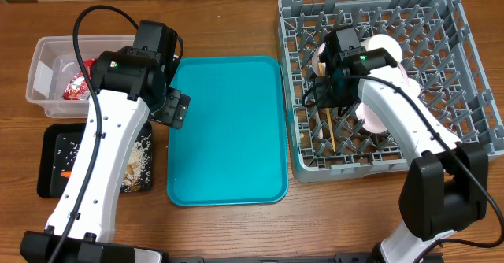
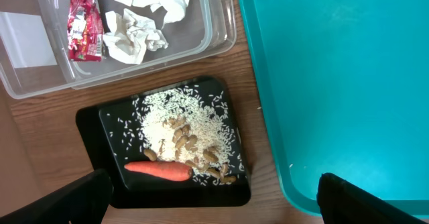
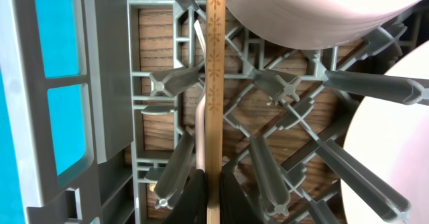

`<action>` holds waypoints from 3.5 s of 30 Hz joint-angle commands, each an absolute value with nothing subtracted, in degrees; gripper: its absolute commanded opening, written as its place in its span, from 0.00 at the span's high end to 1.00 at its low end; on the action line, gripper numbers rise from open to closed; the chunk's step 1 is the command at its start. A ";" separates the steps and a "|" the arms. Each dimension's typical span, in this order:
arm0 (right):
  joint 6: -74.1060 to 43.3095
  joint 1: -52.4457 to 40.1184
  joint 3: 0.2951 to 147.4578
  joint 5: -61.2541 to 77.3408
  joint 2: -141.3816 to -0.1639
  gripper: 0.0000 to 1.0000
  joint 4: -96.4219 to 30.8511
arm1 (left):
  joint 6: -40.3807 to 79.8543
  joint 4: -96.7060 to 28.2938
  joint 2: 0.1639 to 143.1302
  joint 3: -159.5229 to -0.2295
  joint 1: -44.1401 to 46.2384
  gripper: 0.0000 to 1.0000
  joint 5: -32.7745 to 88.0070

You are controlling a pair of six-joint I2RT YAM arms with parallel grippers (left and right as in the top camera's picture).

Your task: Sort waste into correct bins and load items into the dishwasher

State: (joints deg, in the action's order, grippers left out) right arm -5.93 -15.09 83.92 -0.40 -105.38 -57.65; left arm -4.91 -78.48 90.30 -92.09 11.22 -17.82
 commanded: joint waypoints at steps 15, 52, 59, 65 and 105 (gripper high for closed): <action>-5.74 -15.03 83.61 0.16 -104.25 0.76 -57.32 | -5.80 -78.61 89.69 -93.10 11.27 0.00 -18.15; -3.38 -15.35 84.62 12.29 -99.00 0.00 -54.28 | -5.80 -78.61 89.69 -93.10 11.27 0.00 -18.15; -3.38 -15.35 84.62 12.29 -99.00 0.00 -54.30 | -5.80 -78.59 89.69 -93.10 11.27 0.00 -18.15; -3.38 -15.38 84.53 11.66 -98.96 0.00 -54.37 | -5.80 -78.59 89.69 -93.10 11.27 0.00 -18.15; -2.96 -11.44 55.61 8.64 -27.88 0.00 -33.67 | -5.80 -78.59 89.69 -93.10 11.27 0.00 -18.15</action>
